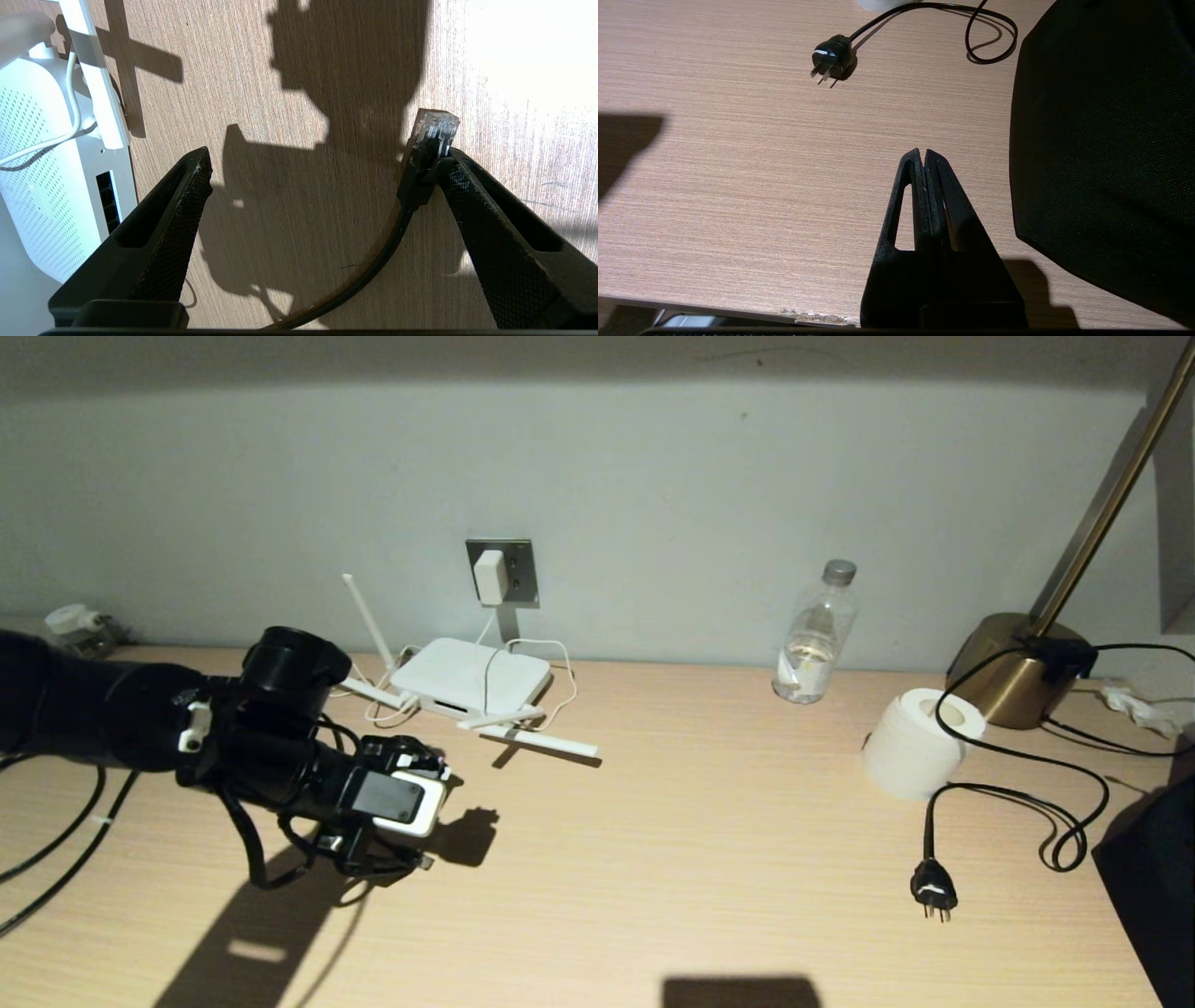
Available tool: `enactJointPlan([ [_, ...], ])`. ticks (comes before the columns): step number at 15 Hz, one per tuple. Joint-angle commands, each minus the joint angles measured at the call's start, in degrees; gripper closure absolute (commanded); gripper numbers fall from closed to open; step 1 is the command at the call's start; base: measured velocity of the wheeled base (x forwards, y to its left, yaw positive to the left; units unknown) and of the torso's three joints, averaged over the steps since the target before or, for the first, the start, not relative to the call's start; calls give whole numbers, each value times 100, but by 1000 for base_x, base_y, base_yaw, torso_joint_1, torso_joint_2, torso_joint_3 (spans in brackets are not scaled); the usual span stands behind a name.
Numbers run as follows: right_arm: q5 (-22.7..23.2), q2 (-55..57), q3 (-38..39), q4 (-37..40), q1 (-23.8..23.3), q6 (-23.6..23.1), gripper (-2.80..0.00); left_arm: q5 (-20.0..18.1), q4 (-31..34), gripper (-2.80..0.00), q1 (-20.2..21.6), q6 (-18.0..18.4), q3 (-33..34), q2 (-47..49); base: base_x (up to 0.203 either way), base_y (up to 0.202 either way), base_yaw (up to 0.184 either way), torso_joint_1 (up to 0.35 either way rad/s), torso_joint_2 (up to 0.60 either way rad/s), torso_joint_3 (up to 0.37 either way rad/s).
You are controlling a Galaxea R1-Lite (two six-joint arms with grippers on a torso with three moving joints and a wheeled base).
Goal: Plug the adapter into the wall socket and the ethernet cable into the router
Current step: Pick up cable
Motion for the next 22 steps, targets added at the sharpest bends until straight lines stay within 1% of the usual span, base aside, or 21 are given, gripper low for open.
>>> enactJointPlan([
  [1, 4, 9, -1, 6, 1, -5, 0, 12, 8, -280, 40, 53, 1, -14, 0, 0, 0, 0, 0, 0],
  [22, 4, 0, -1, 6, 1, -13, 0, 144, 114, -280, 100, 57, -55, 51, 0, 0, 0, 0, 0, 0],
])
